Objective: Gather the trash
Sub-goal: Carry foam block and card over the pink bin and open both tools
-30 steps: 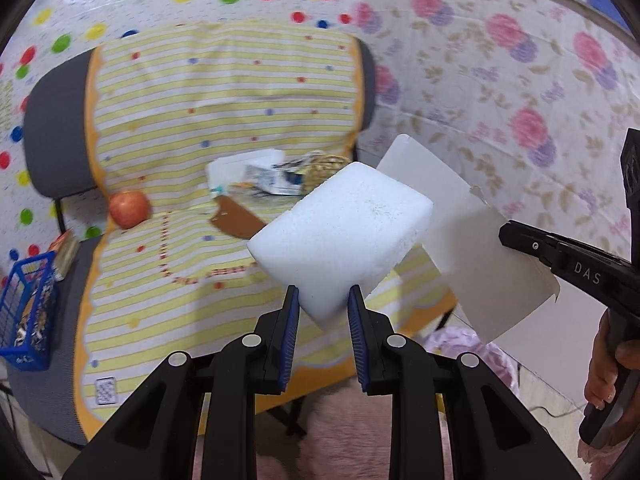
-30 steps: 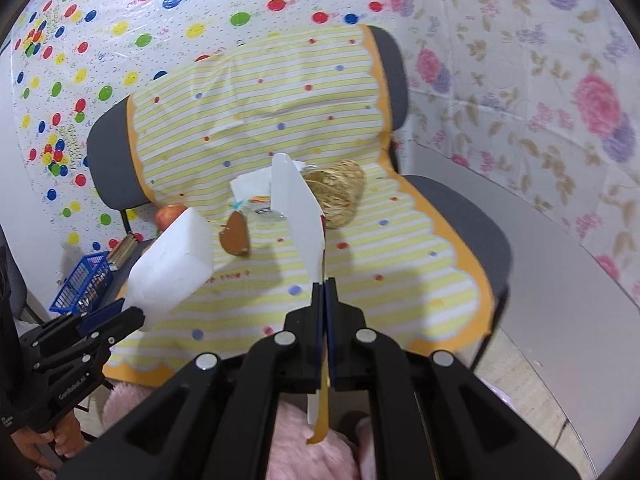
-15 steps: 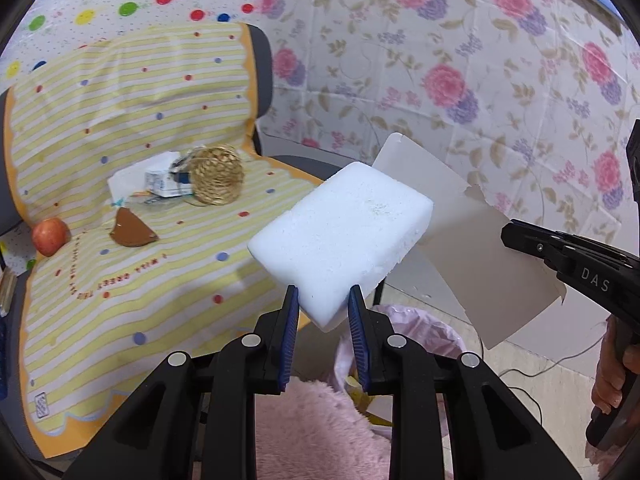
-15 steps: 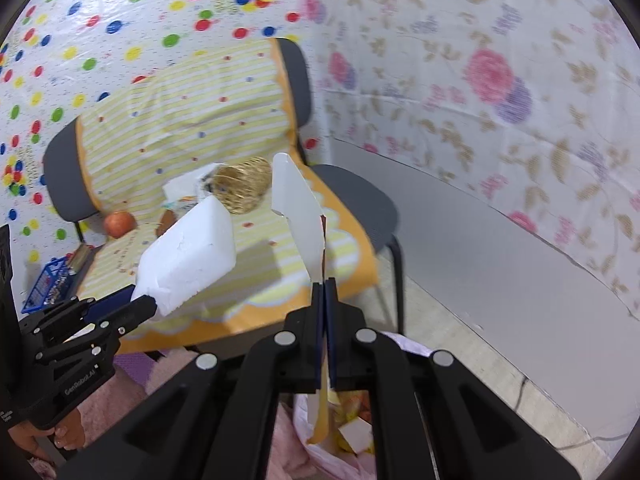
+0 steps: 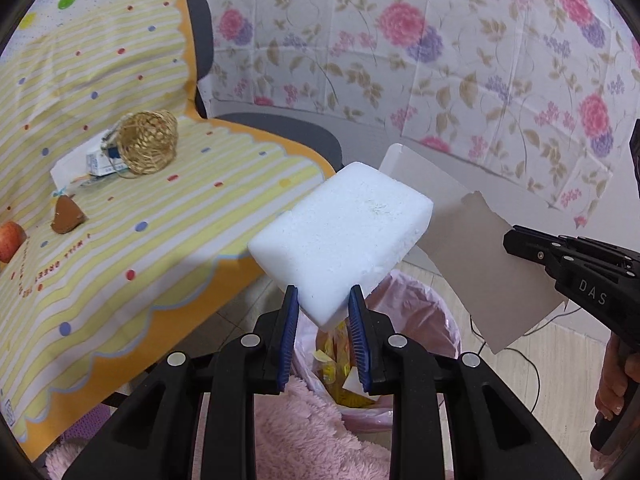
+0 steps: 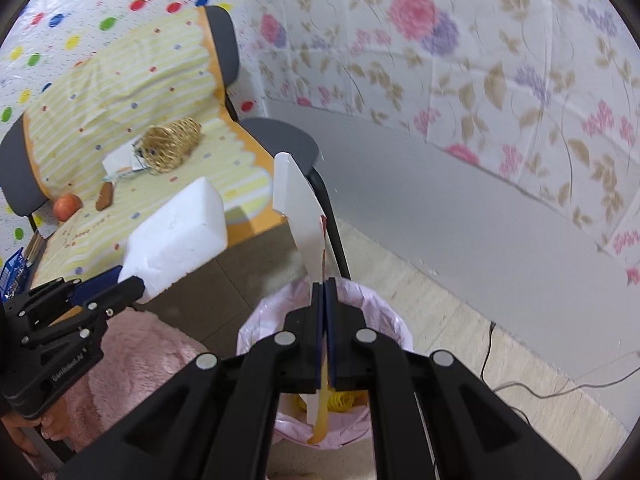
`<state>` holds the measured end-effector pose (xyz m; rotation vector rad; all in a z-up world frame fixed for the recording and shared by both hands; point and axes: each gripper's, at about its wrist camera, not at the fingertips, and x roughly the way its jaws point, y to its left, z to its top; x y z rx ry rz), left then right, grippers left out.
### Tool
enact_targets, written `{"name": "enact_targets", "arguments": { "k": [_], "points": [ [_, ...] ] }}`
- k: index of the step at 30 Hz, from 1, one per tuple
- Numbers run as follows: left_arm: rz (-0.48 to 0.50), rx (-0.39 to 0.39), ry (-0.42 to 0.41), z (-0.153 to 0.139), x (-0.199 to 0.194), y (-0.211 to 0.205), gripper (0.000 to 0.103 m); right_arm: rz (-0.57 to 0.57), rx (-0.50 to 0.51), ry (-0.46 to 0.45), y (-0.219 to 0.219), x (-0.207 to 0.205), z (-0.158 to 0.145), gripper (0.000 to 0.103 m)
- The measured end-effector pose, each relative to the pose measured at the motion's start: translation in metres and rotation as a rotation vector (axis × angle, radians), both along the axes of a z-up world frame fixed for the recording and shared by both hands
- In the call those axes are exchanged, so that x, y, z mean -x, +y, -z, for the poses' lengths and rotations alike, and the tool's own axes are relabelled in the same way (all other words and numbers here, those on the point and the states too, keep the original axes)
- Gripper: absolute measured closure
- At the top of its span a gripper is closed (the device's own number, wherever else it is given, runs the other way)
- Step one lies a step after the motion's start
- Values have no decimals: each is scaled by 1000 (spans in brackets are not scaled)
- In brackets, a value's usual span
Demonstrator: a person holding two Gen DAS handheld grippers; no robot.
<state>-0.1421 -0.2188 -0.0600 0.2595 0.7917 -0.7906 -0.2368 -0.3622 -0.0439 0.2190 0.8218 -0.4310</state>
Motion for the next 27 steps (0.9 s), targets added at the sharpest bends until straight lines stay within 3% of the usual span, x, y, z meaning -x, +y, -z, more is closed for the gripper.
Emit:
{"name": "enact_targets", "arguments": {
  "k": [7,11,12,14,18,23,27],
  "points": [
    [41,-35,42,13,-6,-22,74,17,-31,28,-12,-7,18,100],
    [65,-43,63,19,-9,-31,67,18,-53,41,-18,-11,30,100],
    [71,-48,67,21,-9,-33,61,21,-63,49,-20,-12,34,100],
    [74,-49,74,25,-11,-33,53,29,-80,57,-24,-13,40,96],
    [53,-55,92,28,-14,-26,52,32,-88,68,-26,-13,46,82],
    [-21,-62,55,17,-15,3,44,21,-85,37,-23,-11,31,82],
    [-79,-45,49,5,-16,27,44,-2,-65,-1,-14,-12,12,82]
  ]
}}
